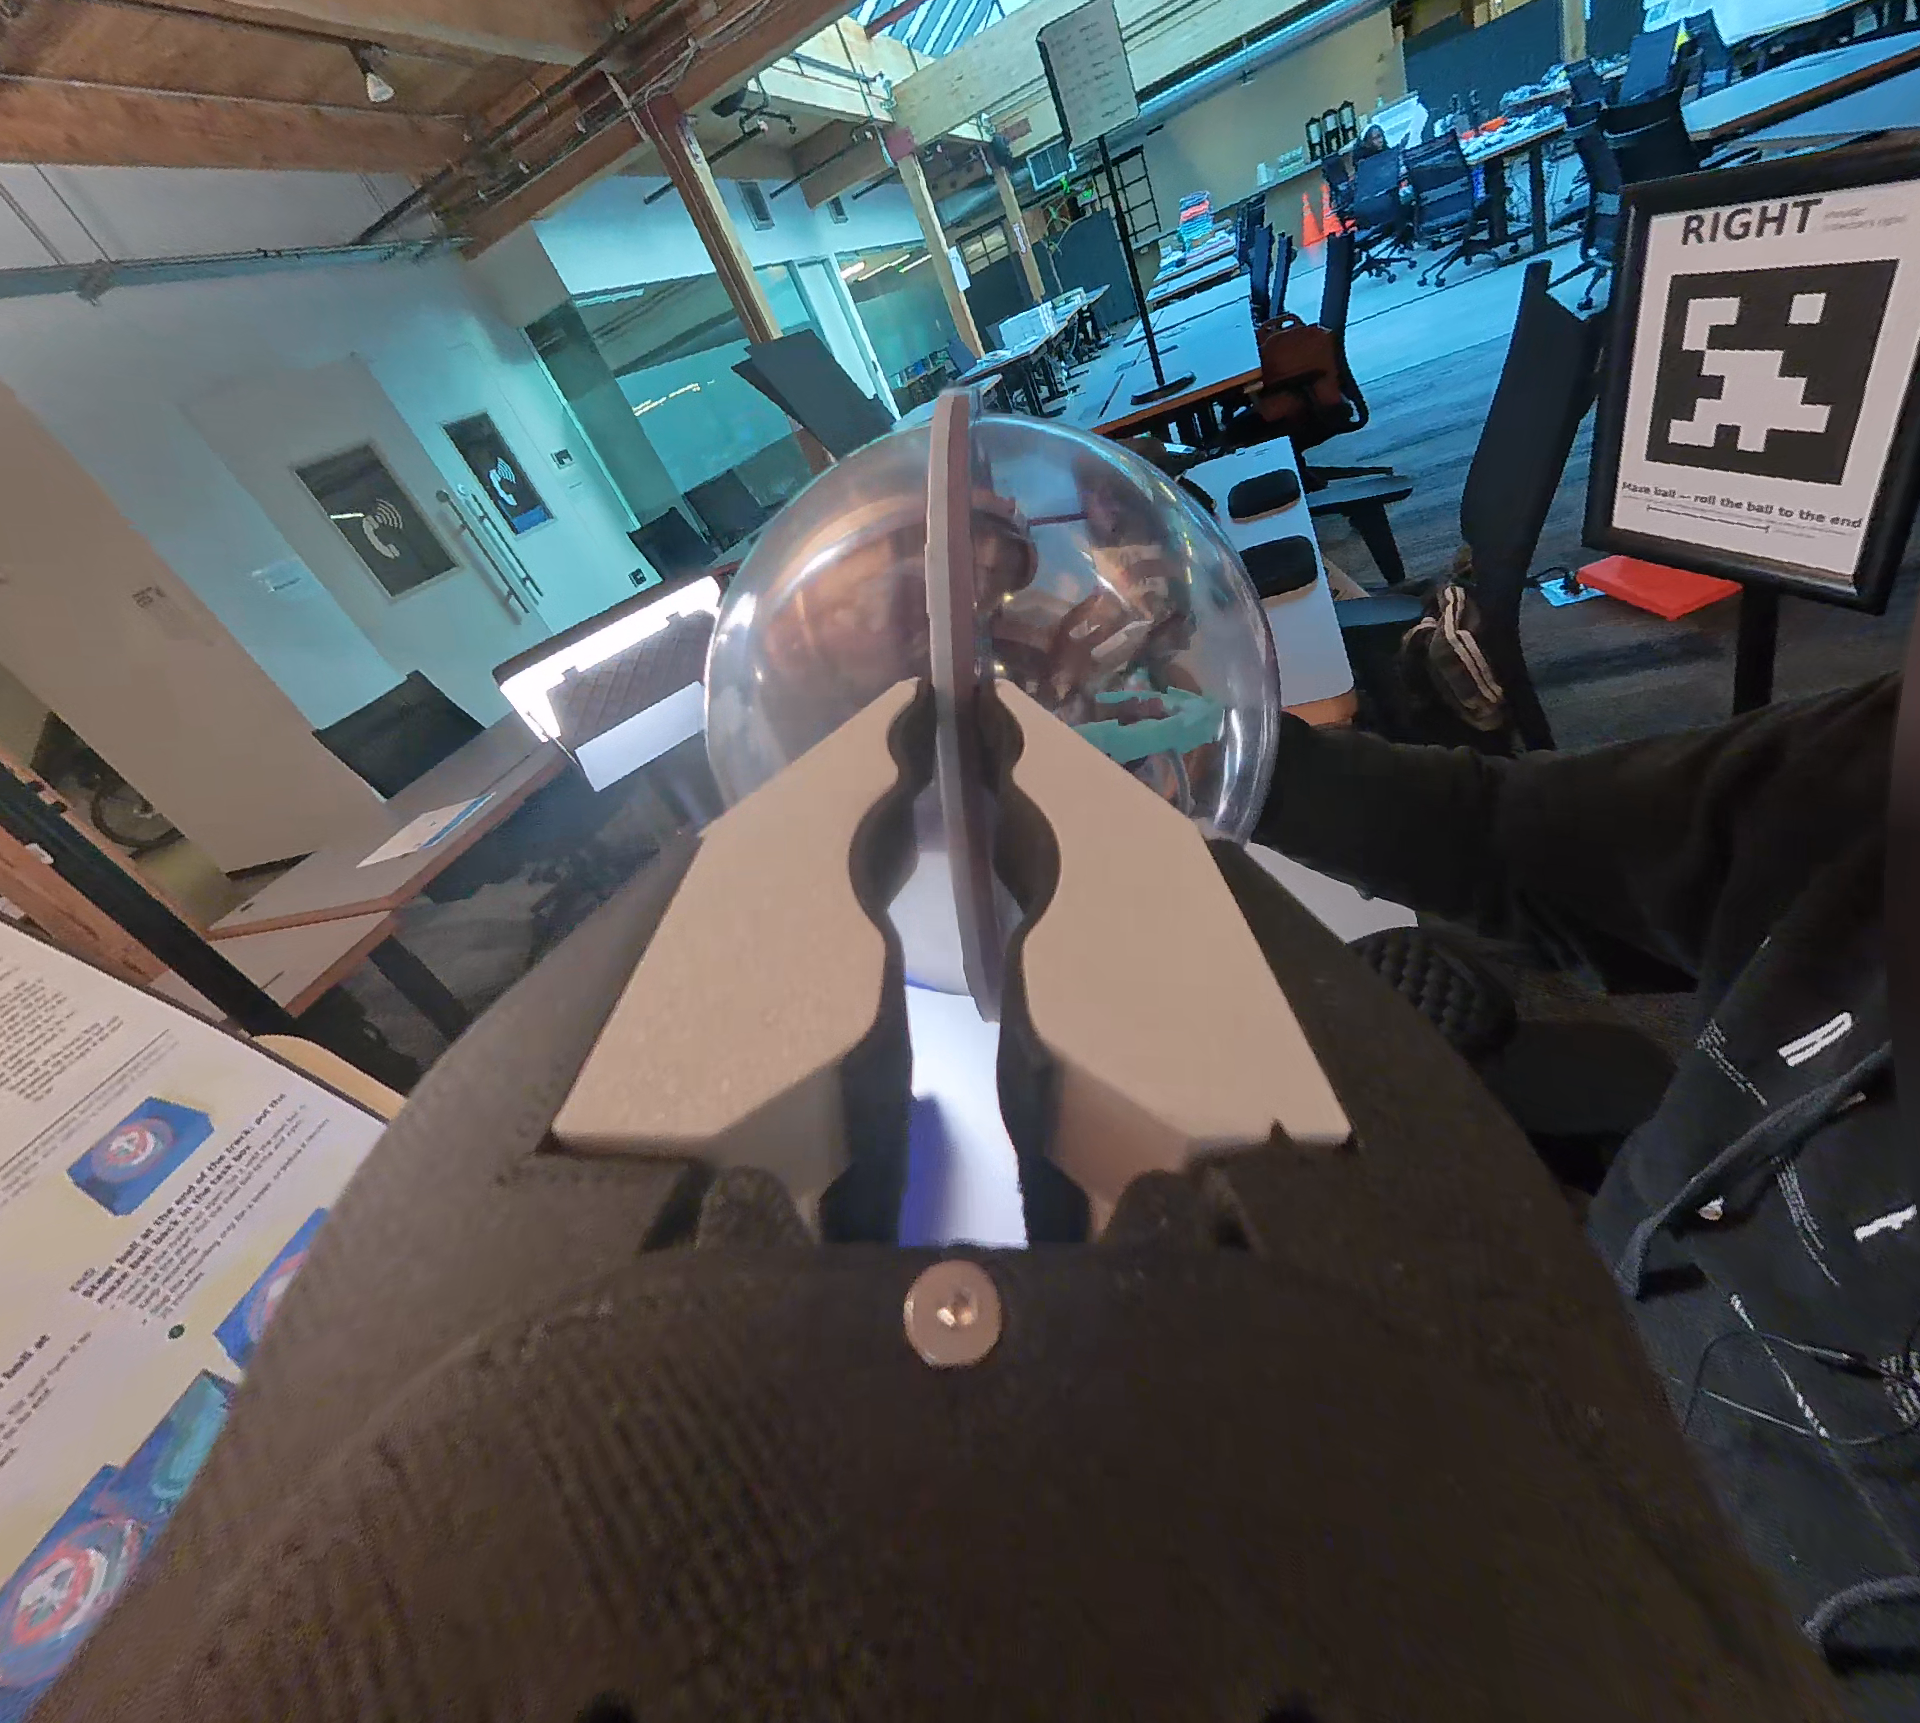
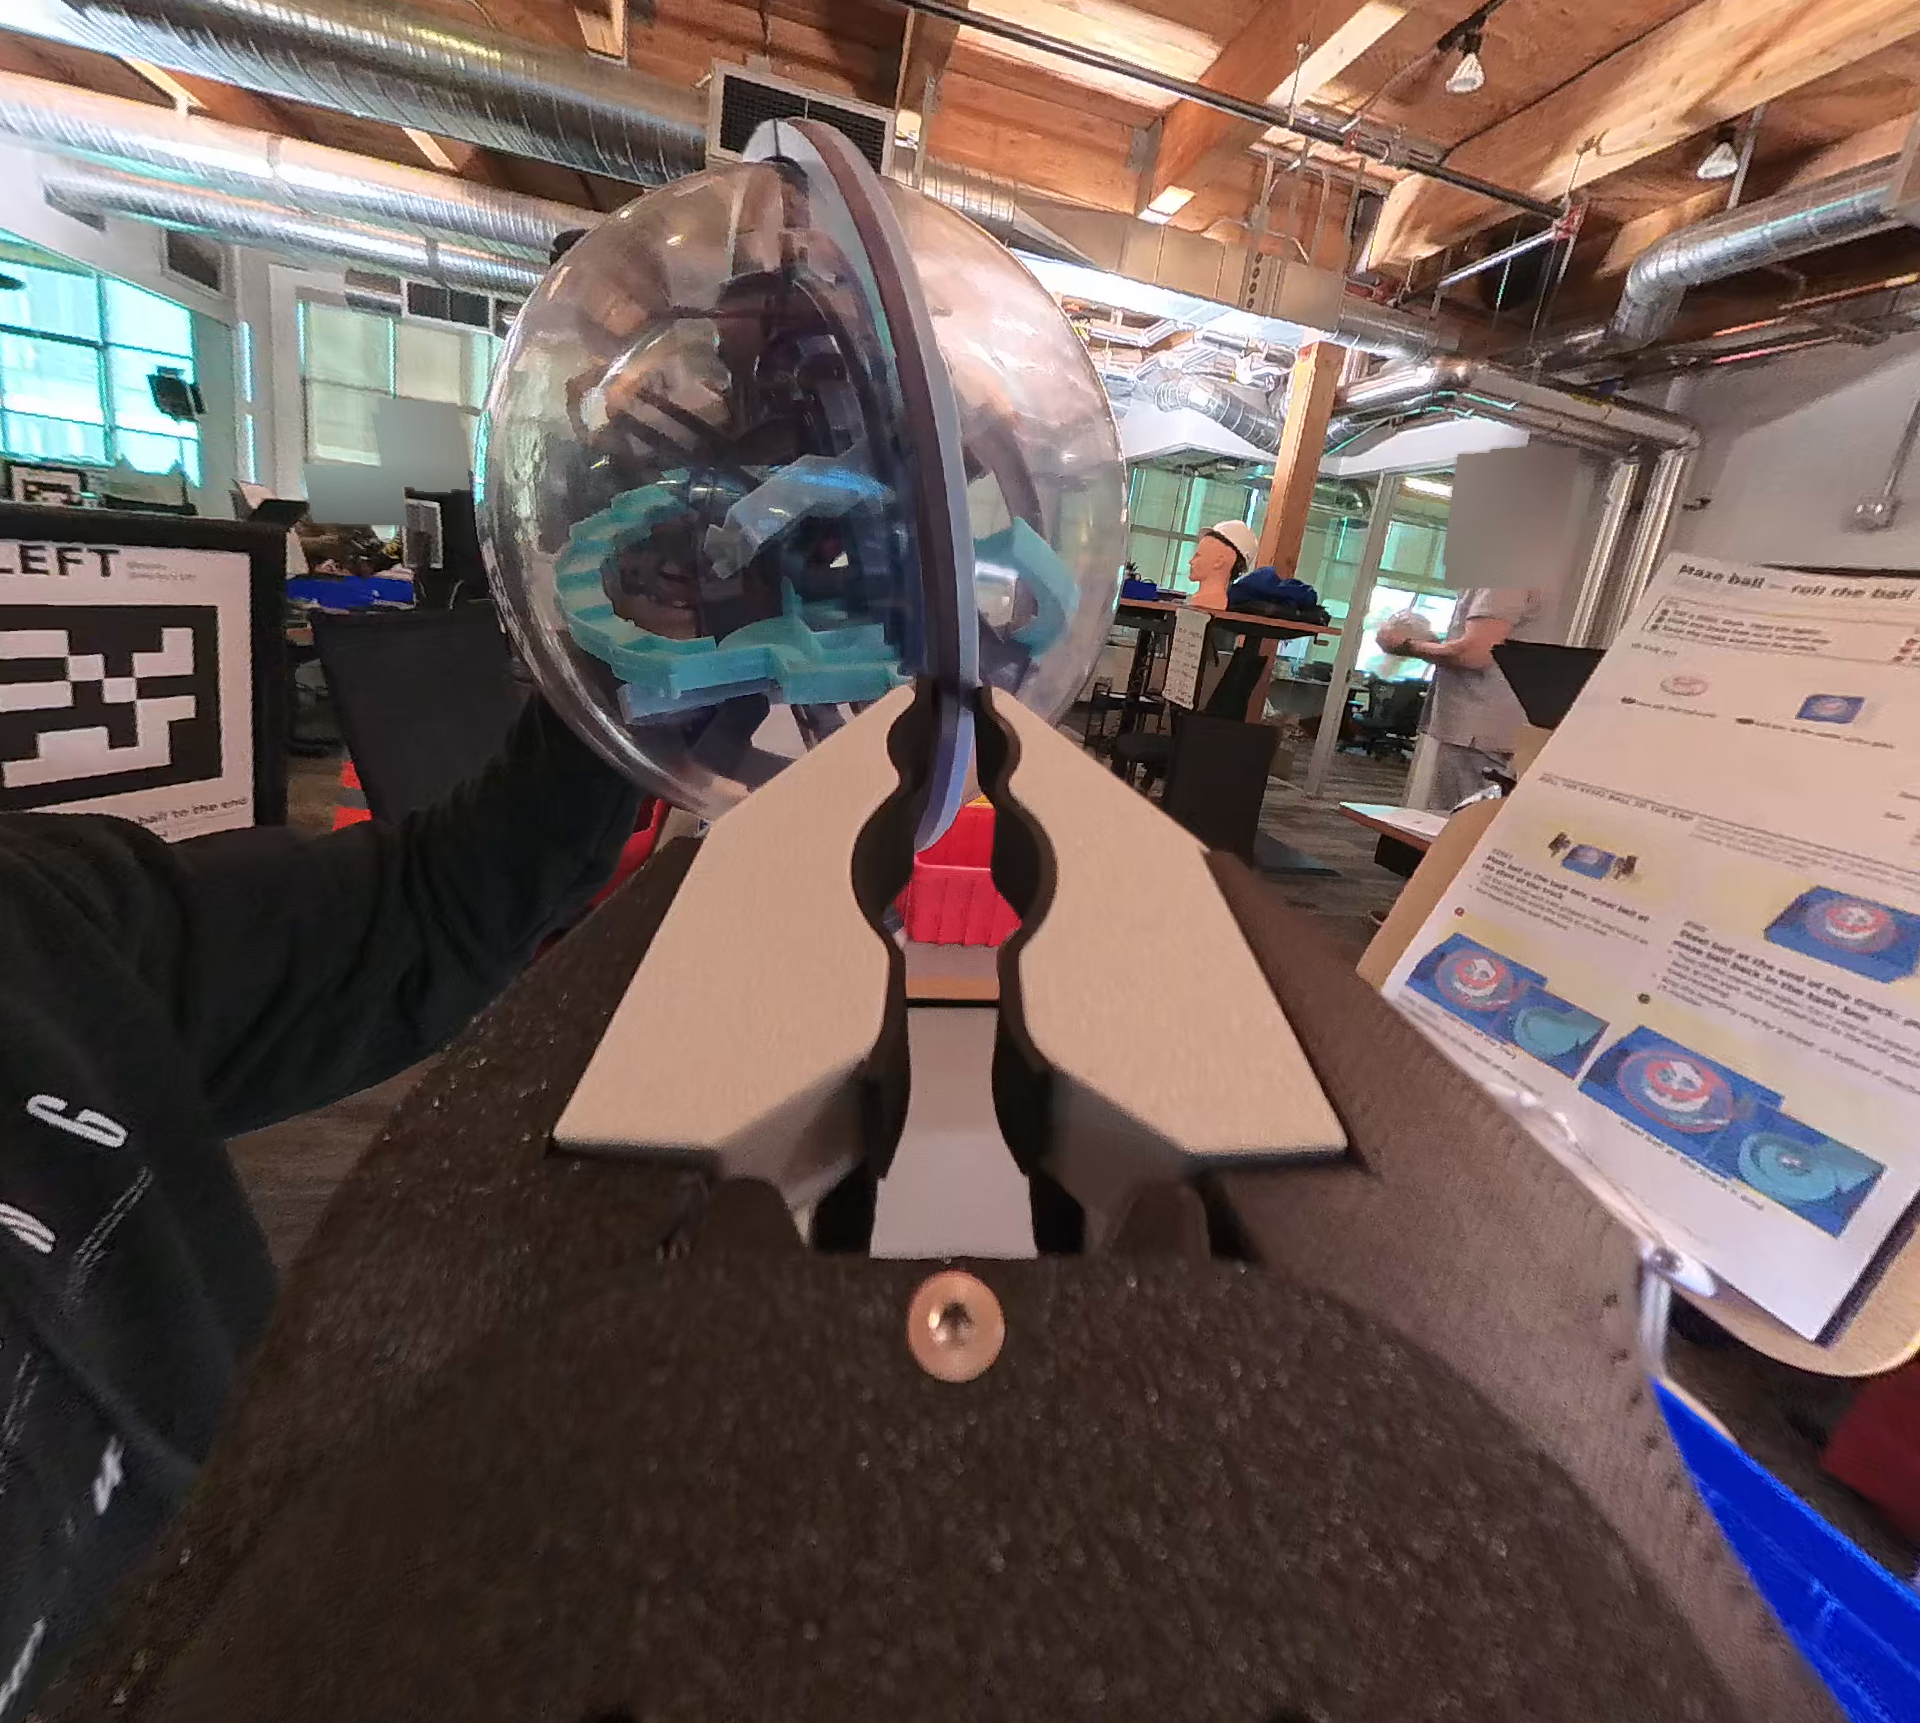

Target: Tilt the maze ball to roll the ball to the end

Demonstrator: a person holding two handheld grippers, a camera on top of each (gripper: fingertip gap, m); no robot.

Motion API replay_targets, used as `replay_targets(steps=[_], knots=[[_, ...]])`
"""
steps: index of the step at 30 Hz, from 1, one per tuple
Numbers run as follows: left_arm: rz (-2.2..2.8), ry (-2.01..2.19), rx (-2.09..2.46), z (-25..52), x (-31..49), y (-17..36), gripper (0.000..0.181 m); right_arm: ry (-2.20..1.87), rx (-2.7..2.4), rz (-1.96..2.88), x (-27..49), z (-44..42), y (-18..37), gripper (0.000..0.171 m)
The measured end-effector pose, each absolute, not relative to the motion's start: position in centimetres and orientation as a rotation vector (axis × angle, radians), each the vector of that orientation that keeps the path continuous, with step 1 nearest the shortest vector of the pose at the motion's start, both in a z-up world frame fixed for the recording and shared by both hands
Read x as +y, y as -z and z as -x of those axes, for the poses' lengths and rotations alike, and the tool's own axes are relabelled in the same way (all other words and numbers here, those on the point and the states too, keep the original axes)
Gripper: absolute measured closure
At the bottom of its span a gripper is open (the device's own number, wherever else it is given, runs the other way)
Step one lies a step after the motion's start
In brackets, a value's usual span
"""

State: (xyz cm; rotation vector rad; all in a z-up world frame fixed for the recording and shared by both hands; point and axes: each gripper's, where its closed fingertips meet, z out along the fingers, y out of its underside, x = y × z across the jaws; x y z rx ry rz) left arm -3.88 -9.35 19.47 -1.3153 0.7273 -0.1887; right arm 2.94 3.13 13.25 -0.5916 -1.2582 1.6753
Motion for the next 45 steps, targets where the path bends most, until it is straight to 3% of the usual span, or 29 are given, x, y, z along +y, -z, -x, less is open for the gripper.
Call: replay_targets(steps=[11, 28, 45], knots=[[1.428, 0.346, 0.595, 5.2, -8.3, -16.0, 0.174, -1.735, -1.274, 0.738, 3.3, -2.5, -9.4, 0.166], [1.599, 0.622, 0.391, 7.3, -5.9, -5.6, 0.175, -1.895, -1.332, 1.124, 3.2, -1.4, 3.3, 0.166], [1.76, 1.183, -0.17, 10.7, -1.0, 17.8, 0.176, -1.996, -1.323, 1.937, 5.5, -2.2, 22.6, 0.166]])
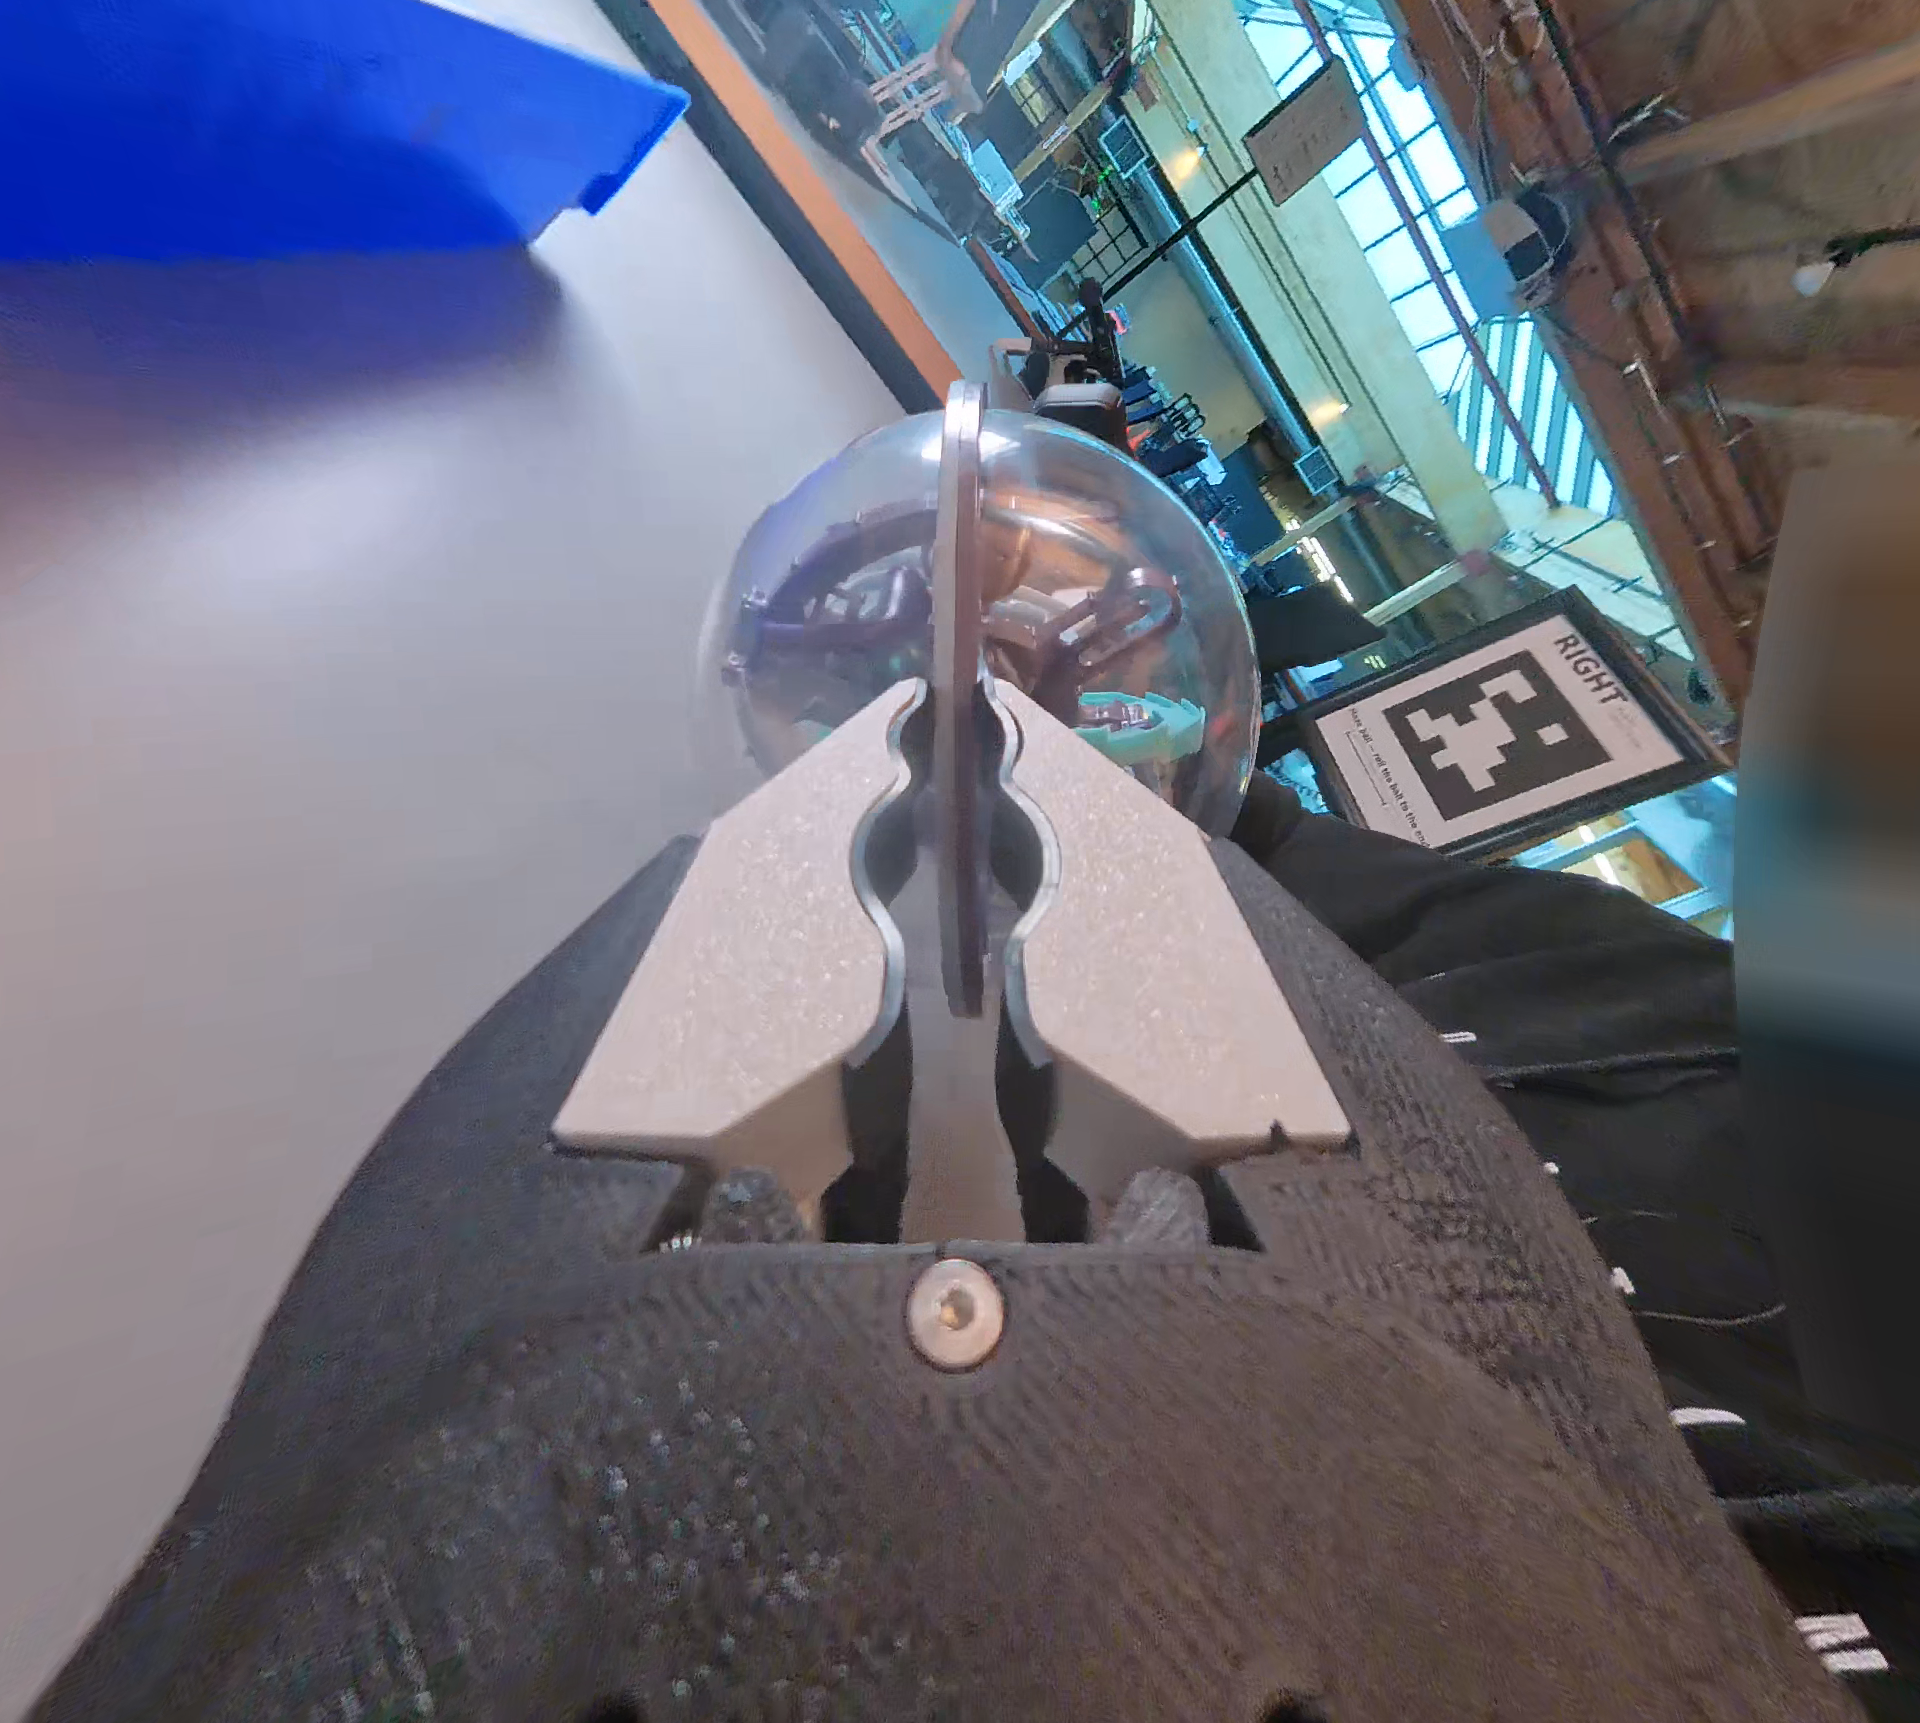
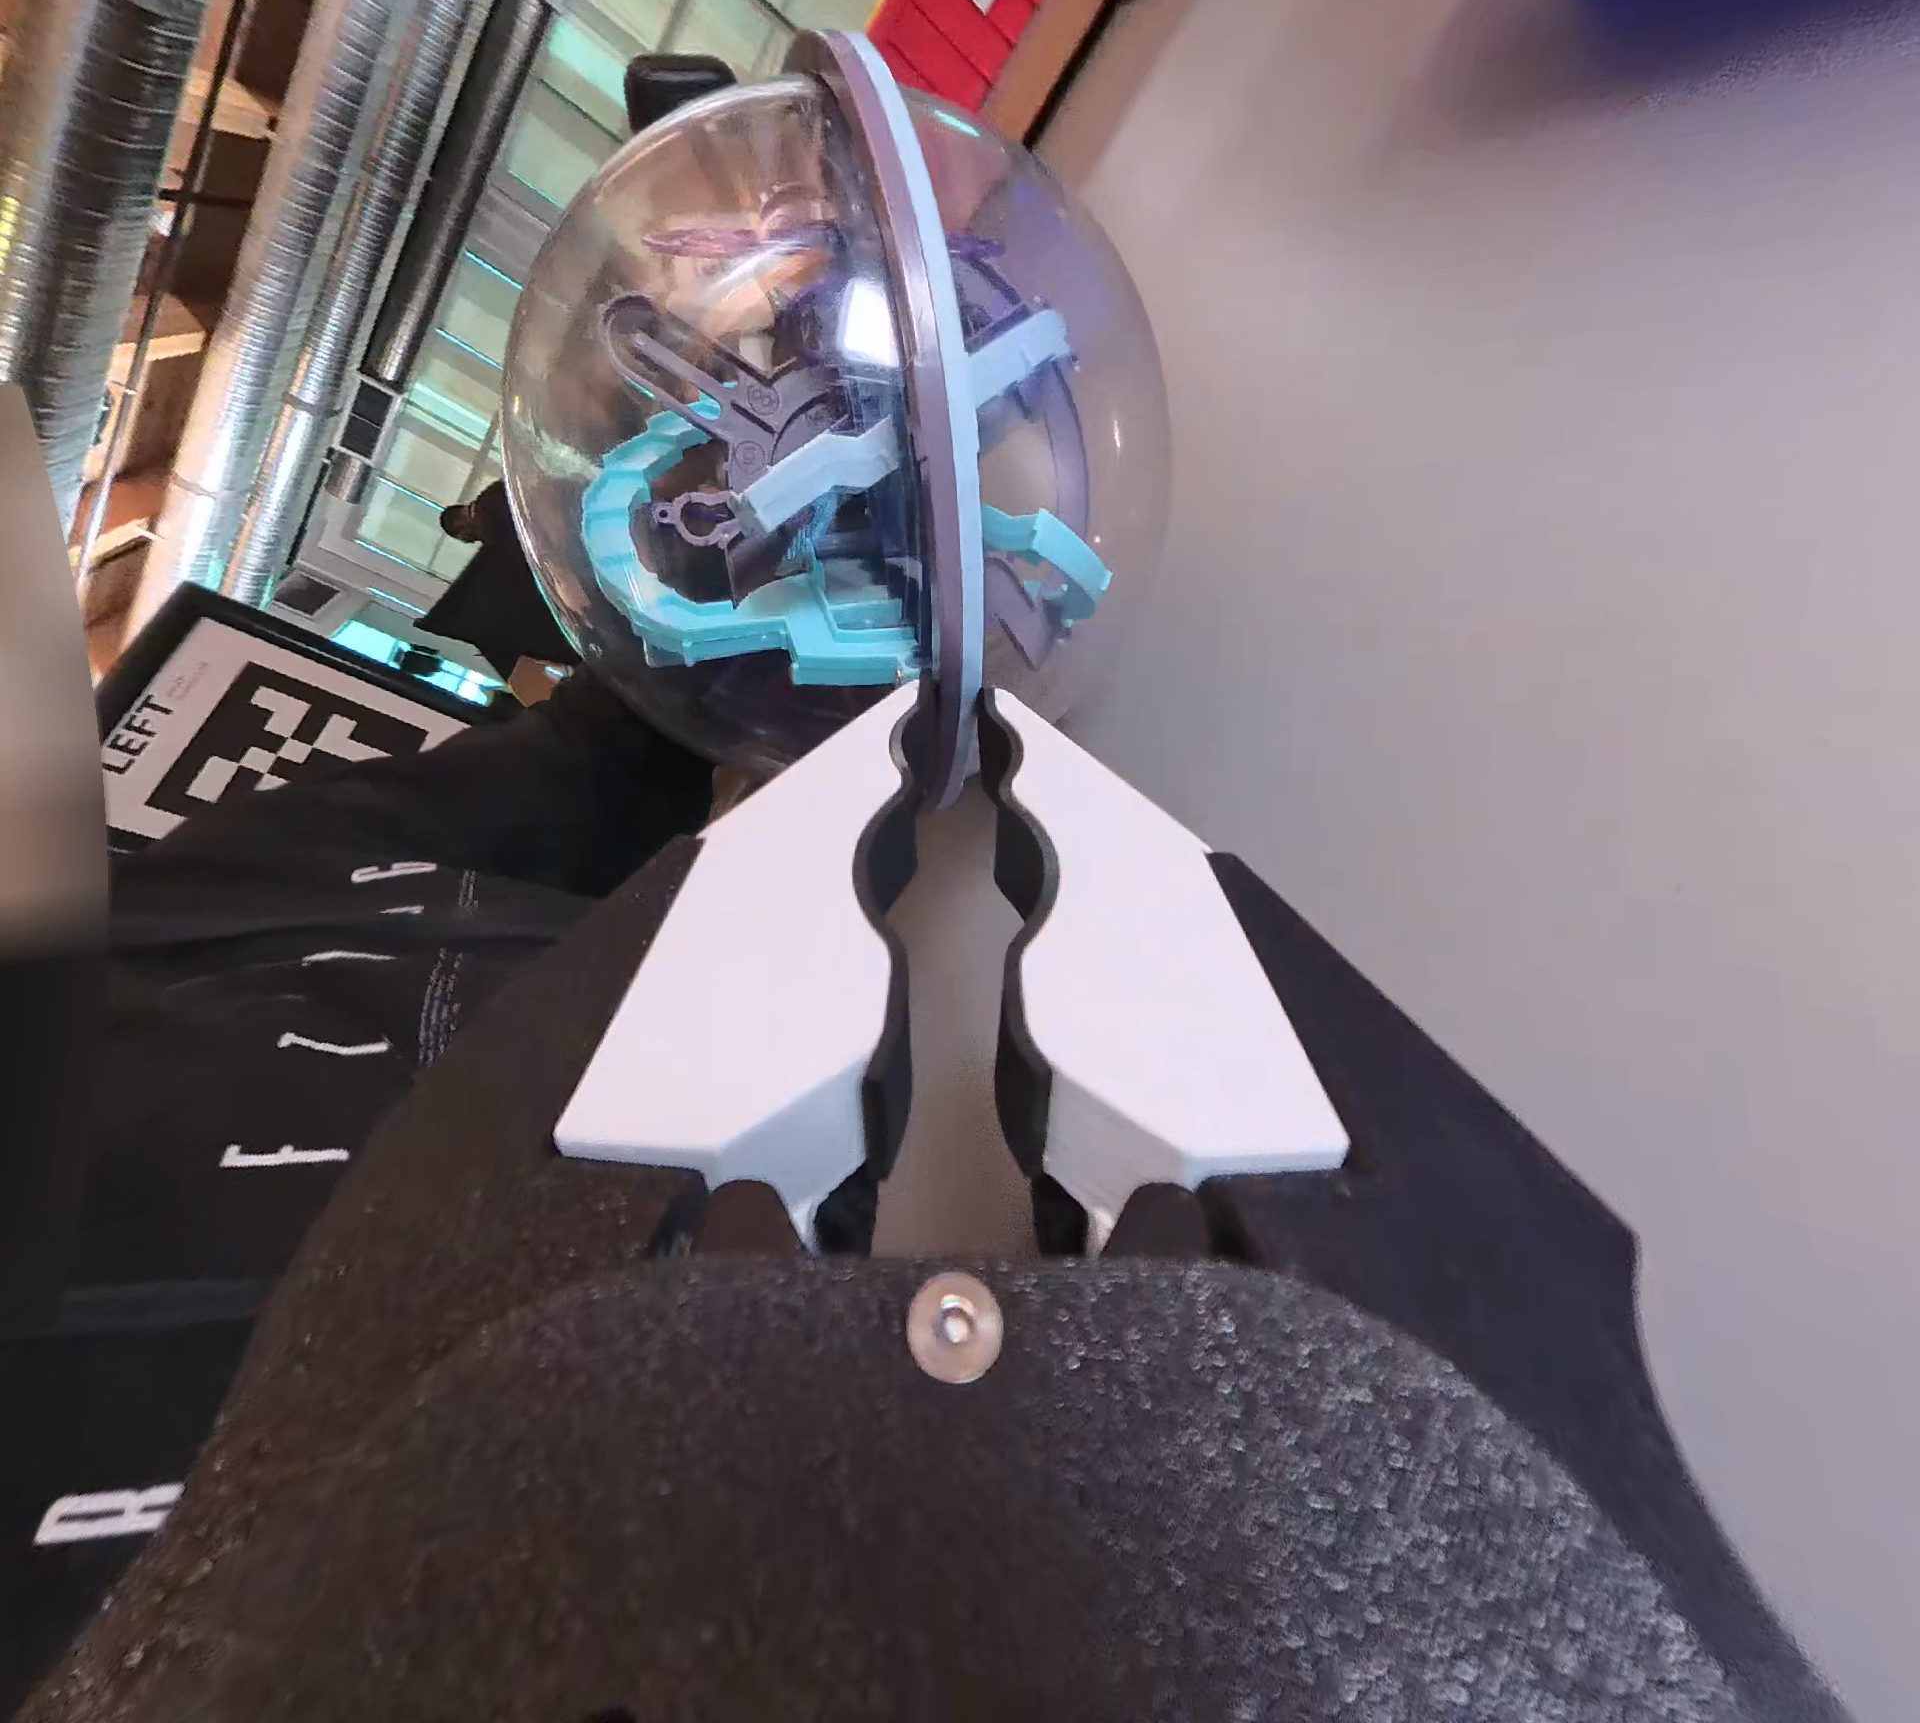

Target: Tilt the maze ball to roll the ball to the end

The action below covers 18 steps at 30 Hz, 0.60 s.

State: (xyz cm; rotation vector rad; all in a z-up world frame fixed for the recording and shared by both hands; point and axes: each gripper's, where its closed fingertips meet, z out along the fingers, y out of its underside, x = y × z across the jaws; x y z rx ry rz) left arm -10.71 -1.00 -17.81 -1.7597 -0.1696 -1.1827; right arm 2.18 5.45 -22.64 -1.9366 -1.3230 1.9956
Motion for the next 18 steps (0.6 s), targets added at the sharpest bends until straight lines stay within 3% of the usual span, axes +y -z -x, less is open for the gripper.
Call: replay_targets(steps=[10, 18], knots=[[1.748, 1.282, -0.271, 11.2, -0.3, 21.2, 0.176, -1.85, -1.377, 1.883, 7.8, -1.6, 24.1, 0.163], [1.679, 1.299, -0.316, 12.0, 0.4, 20.8, 0.176, -1.393, -1.524, 1.19, 7.4, -1.5, 18.9, 0.089]])
